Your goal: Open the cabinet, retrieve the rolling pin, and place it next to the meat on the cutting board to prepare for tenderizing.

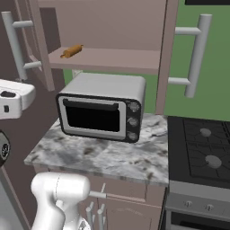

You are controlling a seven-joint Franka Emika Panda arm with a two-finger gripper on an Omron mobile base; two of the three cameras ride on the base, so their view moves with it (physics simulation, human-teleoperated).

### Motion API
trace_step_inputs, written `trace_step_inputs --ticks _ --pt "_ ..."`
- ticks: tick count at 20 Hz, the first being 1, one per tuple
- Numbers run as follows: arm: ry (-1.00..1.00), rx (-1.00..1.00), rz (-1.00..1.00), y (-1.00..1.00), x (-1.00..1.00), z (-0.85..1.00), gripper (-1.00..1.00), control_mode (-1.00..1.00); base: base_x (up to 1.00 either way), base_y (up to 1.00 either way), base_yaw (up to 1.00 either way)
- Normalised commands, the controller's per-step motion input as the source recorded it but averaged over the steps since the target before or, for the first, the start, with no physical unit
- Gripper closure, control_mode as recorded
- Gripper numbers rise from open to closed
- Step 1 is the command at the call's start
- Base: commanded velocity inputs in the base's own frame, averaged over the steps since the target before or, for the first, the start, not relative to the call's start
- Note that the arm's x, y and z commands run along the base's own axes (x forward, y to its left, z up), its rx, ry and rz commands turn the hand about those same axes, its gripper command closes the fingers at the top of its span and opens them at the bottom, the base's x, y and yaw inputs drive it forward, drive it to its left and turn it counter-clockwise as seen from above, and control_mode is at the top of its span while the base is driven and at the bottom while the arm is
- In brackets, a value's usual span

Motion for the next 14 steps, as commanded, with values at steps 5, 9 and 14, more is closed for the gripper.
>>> trace_step_inputs --ticks 5,9,14 --pt "0.00 0.14 0.08 -0.63 -0.27 0.14 -1.00 -1.00 0.00 0.00 0.00" --pt "0.07 0.14 0.10 -0.52 -0.01 0.02 -1.00 -1.00 0.00 0.00 0.00" --pt "0.05 0.16 0.11 -0.32 0.08 -0.05 -1.00 -1.00 0.00 0.00 0.00"
